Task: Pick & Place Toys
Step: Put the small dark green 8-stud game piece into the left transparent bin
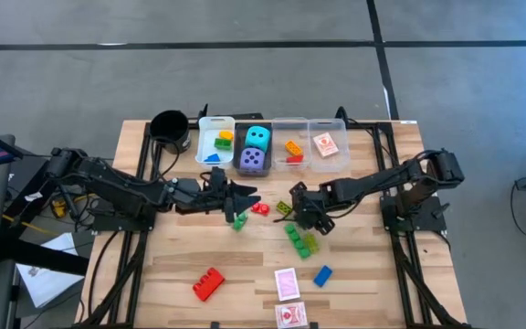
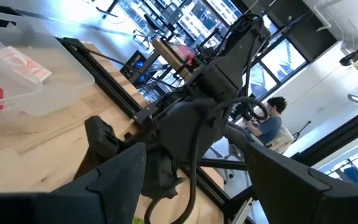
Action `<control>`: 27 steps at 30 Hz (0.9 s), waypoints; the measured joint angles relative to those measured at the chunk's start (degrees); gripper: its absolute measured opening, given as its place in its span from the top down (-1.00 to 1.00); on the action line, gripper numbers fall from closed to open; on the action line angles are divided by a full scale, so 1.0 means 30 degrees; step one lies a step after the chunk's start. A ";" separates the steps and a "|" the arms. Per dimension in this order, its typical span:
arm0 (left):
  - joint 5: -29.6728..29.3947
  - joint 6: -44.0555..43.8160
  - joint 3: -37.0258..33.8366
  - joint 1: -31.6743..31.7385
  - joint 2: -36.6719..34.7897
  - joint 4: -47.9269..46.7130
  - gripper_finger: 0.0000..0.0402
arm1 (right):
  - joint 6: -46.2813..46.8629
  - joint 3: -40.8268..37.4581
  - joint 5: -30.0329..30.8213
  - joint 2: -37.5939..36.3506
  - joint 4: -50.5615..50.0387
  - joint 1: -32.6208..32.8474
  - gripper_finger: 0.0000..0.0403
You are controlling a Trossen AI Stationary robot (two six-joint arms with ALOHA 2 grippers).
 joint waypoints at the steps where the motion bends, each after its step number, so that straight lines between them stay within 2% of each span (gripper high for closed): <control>1: 0.0002 0.0005 0.0000 0.0000 0.0000 -0.0002 -0.34 | -0.0126 0.0200 -0.0010 0.0000 -0.0071 0.0015 -0.62; 8: 0.0002 0.0020 0.0000 0.0000 0.0000 -0.0075 -0.34 | -0.0232 0.0733 -0.1559 -0.0015 -0.0363 0.0044 -0.62; 15: 0.0002 0.0034 0.0000 0.0000 0.0000 -0.0075 -0.34 | -0.0232 0.0699 -0.1610 0.0410 -0.1388 -0.0297 -0.62; 22: 0.0003 0.0042 -0.0007 -0.0206 0.0000 -0.0050 -0.34 | 0.0081 0.0769 -0.1300 0.2125 -0.2024 -0.0770 -0.61; 27: 0.0017 0.0042 -0.0007 -0.0372 -0.0007 -0.0004 -0.34 | 0.0426 0.0915 -0.0745 0.2718 -0.2965 -0.0812 -0.46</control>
